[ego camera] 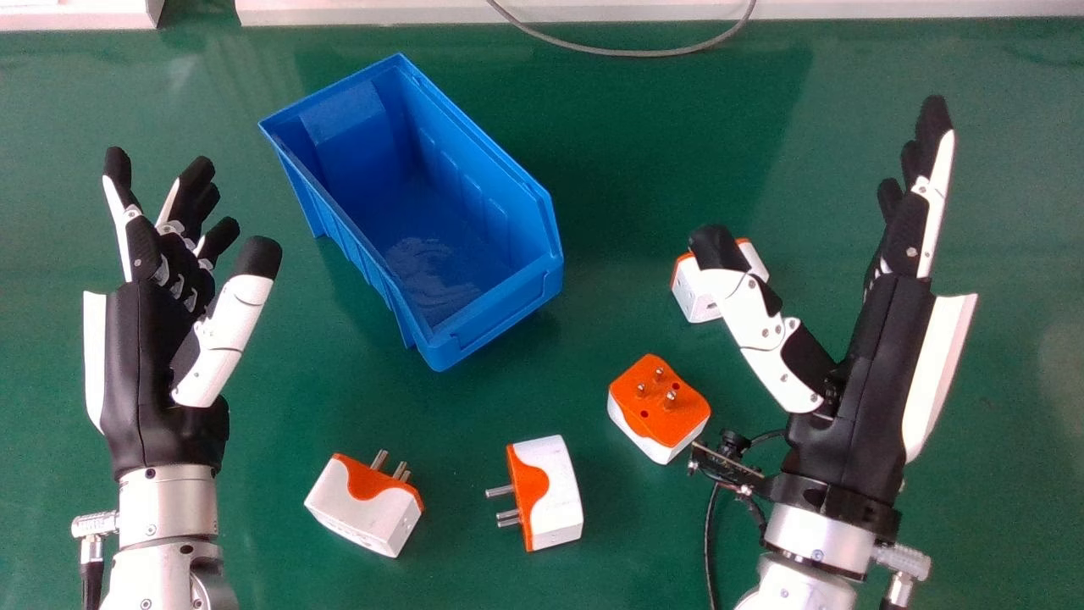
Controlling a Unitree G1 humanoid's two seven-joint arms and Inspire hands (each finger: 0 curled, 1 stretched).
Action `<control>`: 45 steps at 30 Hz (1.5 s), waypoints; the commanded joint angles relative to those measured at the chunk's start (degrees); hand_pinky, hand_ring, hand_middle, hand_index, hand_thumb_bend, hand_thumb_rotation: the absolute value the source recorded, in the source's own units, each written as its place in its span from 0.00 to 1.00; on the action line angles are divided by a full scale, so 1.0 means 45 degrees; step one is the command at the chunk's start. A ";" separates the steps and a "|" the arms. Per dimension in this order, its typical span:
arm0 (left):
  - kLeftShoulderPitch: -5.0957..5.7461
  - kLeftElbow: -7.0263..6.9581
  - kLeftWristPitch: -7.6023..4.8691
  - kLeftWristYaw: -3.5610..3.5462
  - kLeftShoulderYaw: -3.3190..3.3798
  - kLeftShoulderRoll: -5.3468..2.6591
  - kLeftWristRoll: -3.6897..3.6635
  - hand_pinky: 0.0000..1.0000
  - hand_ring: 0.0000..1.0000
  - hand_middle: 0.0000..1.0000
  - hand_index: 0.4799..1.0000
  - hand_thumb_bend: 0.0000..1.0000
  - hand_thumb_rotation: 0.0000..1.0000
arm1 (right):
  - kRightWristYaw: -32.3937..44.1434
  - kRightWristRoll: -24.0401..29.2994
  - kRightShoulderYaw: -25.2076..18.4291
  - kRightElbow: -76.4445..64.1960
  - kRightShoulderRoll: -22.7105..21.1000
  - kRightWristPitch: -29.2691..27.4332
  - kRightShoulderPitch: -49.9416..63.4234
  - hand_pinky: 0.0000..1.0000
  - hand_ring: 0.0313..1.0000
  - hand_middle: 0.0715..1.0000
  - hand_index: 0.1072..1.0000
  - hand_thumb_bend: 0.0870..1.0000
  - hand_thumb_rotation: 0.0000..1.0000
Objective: Pick all objects and put in blue box
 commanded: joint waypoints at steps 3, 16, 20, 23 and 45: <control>0.0073 -0.0247 -0.0245 -0.0103 0.0036 0.0048 -0.0154 0.89 0.94 0.93 0.85 0.85 0.54 | -0.0083 0.0006 0.0137 -0.0237 0.1054 -0.0246 0.0095 0.93 0.97 0.97 0.95 0.57 0.55; 0.0149 -0.0321 -0.0213 0.0049 0.0038 0.0071 0.0029 0.89 0.93 0.92 0.84 0.83 0.54 | -0.0015 0.0041 0.0141 -0.0297 0.1069 -0.0098 0.0166 0.92 0.96 0.97 0.94 0.59 0.56; 0.0159 -0.0322 -0.0202 0.0108 0.0027 0.0075 0.0098 0.89 0.94 0.92 0.84 0.83 0.54 | 0.0126 0.0068 0.0153 -0.0412 0.1041 0.0027 0.0223 0.92 0.96 0.96 0.94 0.60 0.56; 0.0157 -0.0323 -0.0222 0.0094 0.0017 0.0071 0.0081 0.89 0.94 0.92 0.84 0.83 0.54 | 0.0270 0.0007 0.0130 -0.0528 0.1008 0.0236 0.0260 0.92 0.96 0.96 0.94 0.59 0.55; 0.0214 -0.0456 -0.0120 0.0032 -0.0028 0.0024 -0.0019 0.89 0.94 0.92 0.84 0.85 0.55 | 1.6790 -1.0183 0.1198 -0.8539 -0.2522 1.2736 0.0630 0.84 0.91 0.92 0.88 0.91 0.27</control>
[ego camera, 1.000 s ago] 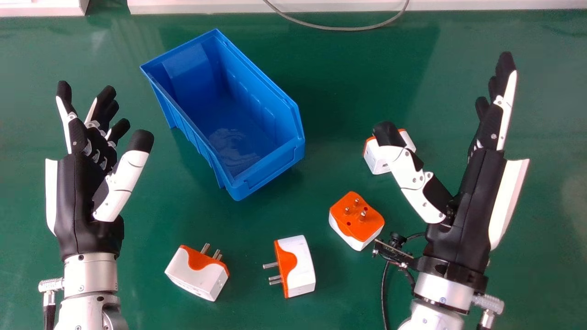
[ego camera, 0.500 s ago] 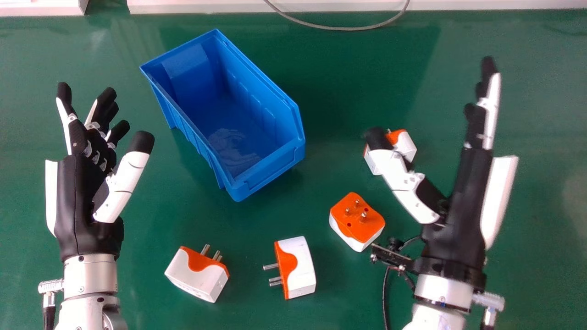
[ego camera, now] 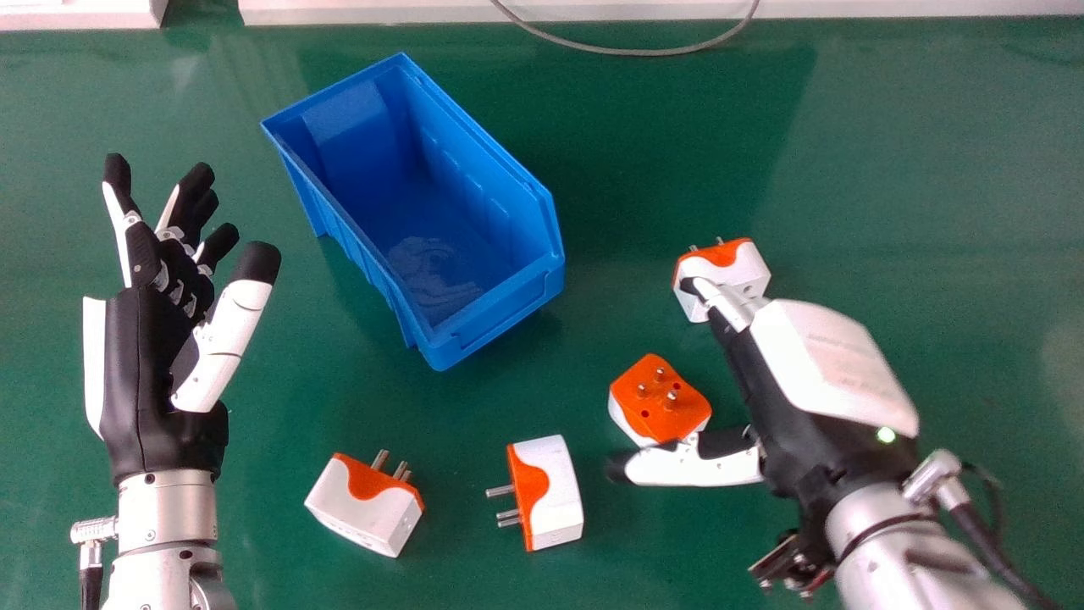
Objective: Pick all objects and put in blue box
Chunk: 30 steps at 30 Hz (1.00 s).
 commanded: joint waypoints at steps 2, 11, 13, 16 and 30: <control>0.0052 -0.0276 -0.0152 -0.0015 0.0029 0.0074 -0.0090 0.89 0.94 0.92 0.84 0.85 0.55 | 0.0517 -0.0359 -0.0012 -0.0293 0.0199 0.0117 -0.0152 0.85 0.91 0.92 0.87 0.92 0.26; -0.0052 -0.0249 -0.0191 0.0111 0.0006 0.0054 -0.0009 0.88 0.93 0.92 0.83 0.85 0.56 | -0.0255 0.0614 -0.0366 0.0374 0.0153 -0.0663 -0.0337 0.83 0.89 0.91 0.88 0.92 0.21; -0.0099 -0.0237 -0.0153 0.0059 0.0001 0.0055 -0.0093 0.88 0.93 0.92 0.83 0.85 0.56 | -0.1017 0.1114 -0.0425 0.0956 0.0054 -0.1184 -0.0519 0.83 0.89 0.91 0.88 0.92 0.21; -0.0164 -0.0166 -0.0216 0.0128 0.0000 0.0065 0.0008 0.89 0.93 0.92 0.83 0.85 0.56 | -0.1565 0.1505 -0.0319 0.2069 -0.0146 -0.1674 -0.1128 0.72 0.79 0.83 0.85 0.88 0.18; -0.0291 -0.0058 -0.0450 0.0292 0.0024 0.0145 0.0235 0.87 0.93 0.92 0.82 0.86 0.57 | -0.3819 0.2670 0.0570 0.8164 -0.0240 -0.2543 -0.4246 0.59 0.68 0.75 0.75 0.85 0.16</control>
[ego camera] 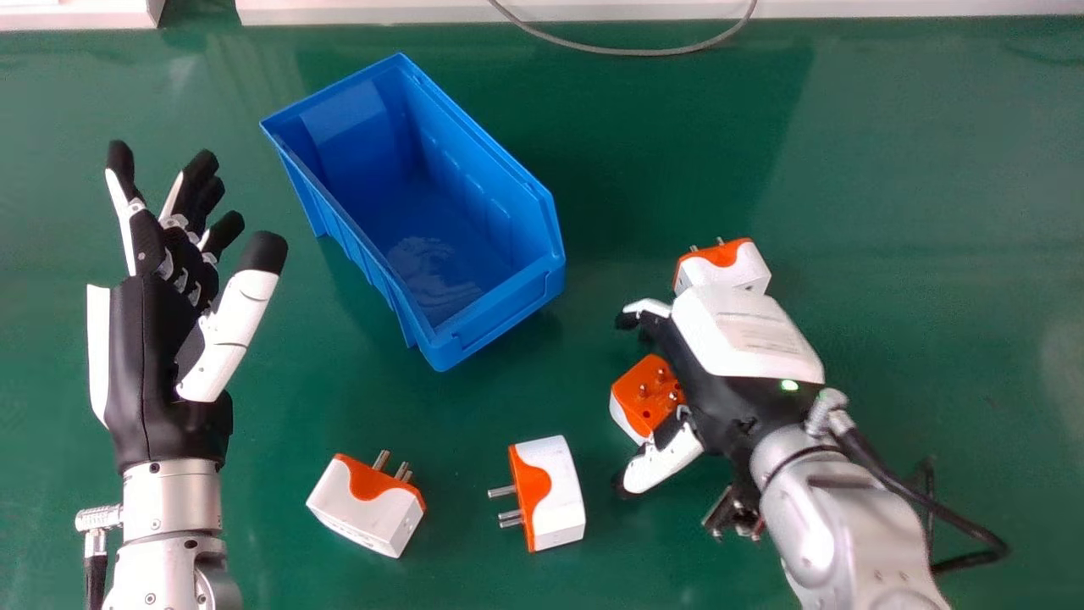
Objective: Pick all objects and put in blue box
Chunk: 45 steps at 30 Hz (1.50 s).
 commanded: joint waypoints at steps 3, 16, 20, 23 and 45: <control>-0.0038 -0.0184 -0.0264 -0.0017 0.0032 0.0117 -0.0036 0.88 0.93 0.92 0.82 0.85 0.57 | -0.0450 0.0689 0.0183 0.1066 0.0127 -0.0091 -0.0303 0.48 0.58 0.68 0.72 0.82 0.12; 0.0019 -0.0225 -0.0242 -0.0116 0.0044 0.0108 -0.0121 0.88 0.93 0.92 0.82 0.86 0.56 | -0.1728 0.3062 -0.0151 0.1159 0.0220 -0.0428 -0.0029 0.29 0.36 0.43 0.48 0.47 0.00; 0.0056 -0.0221 -0.0314 -0.0027 0.0044 0.0102 0.0014 0.88 0.93 0.92 0.83 0.85 0.56 | -0.1787 0.3207 -0.0101 0.0823 0.0165 -0.0382 0.0084 0.30 0.36 0.43 0.48 0.47 0.00; 0.0115 -0.0303 -0.0216 -0.0138 0.0022 0.0049 -0.0154 0.88 0.93 0.92 0.83 0.85 0.56 | -0.1925 0.3303 -0.0070 0.0513 0.0079 -0.0520 0.0212 0.31 0.36 0.43 0.47 0.47 0.00; 0.0172 -0.0279 -0.0163 -0.0233 0.0032 0.0041 -0.0289 0.89 0.94 0.93 0.84 0.86 0.56 | -0.3069 0.3422 -0.0275 -0.3105 -0.0569 -0.1880 0.1057 0.32 0.35 0.43 0.48 0.47 0.00</control>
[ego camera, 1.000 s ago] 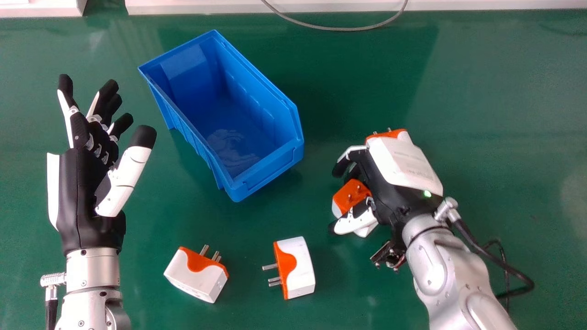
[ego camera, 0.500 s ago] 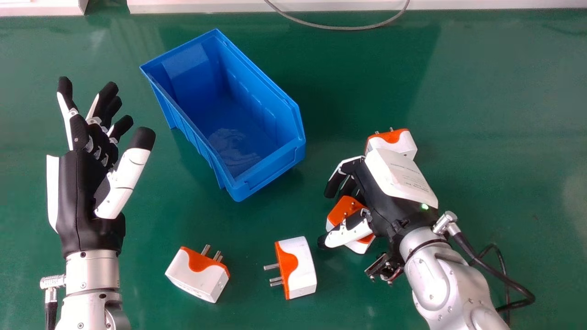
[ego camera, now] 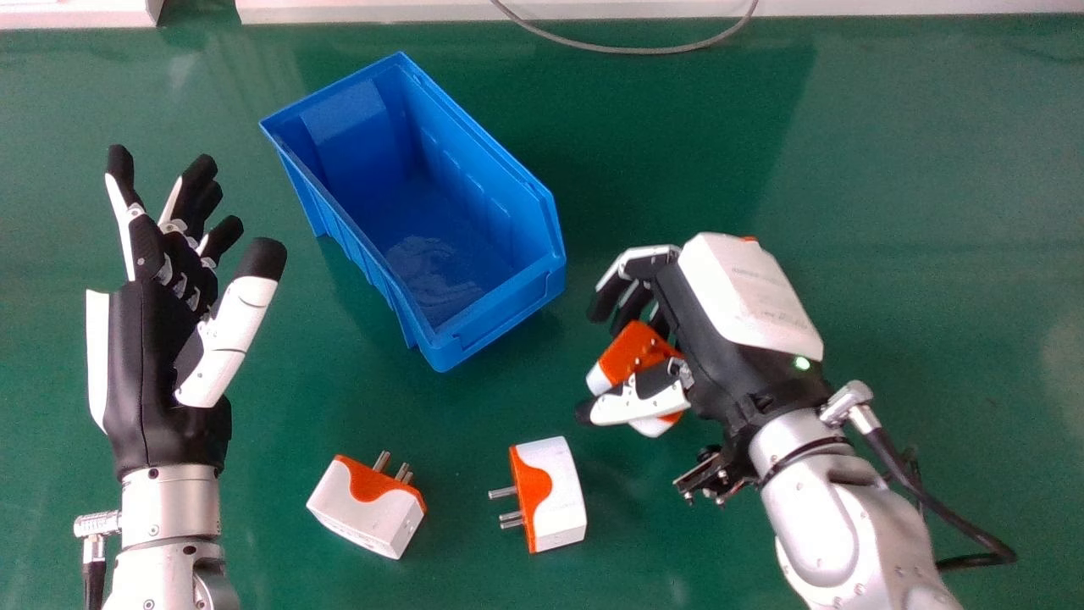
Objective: Pick all objects and put in blue box
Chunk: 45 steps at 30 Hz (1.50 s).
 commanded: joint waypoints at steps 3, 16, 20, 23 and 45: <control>-0.0006 -0.0189 -0.0193 -0.0057 0.0042 0.0076 -0.0123 0.89 0.94 0.93 0.84 0.86 0.56 | -0.0616 0.0161 -0.0276 -0.1192 -0.0012 -0.1055 -0.0164 0.31 0.35 0.43 0.48 0.46 0.00; -0.0235 0.0006 -0.0284 -0.0010 0.0046 0.0073 -0.0087 0.89 0.94 0.92 0.84 0.84 0.54 | -0.0316 0.0153 0.0081 -0.0146 0.0959 -0.1722 -0.3307 0.32 0.39 0.46 0.49 0.45 0.00; -0.0352 0.0198 -0.0445 0.0014 0.0059 0.0122 0.0033 0.89 0.94 0.92 0.84 0.83 0.54 | -0.1175 0.0150 0.0314 0.2519 0.1513 -0.2472 -0.5266 0.31 0.39 0.46 0.50 0.44 0.00; -0.0400 0.0334 -0.0649 0.0364 0.0091 0.0224 0.0508 0.89 0.94 0.92 0.84 0.83 0.55 | -0.1964 0.0150 0.0456 0.4985 0.1928 -0.2946 -0.6698 0.32 0.40 0.45 0.50 0.44 0.00; -0.0514 0.0418 -0.0914 0.1279 -0.0045 0.0518 0.1483 0.87 0.91 0.91 0.82 0.82 0.60 | -0.5525 -0.0924 0.2363 1.3213 0.2718 -0.4146 -1.1148 0.29 0.41 0.46 0.44 0.47 0.00</control>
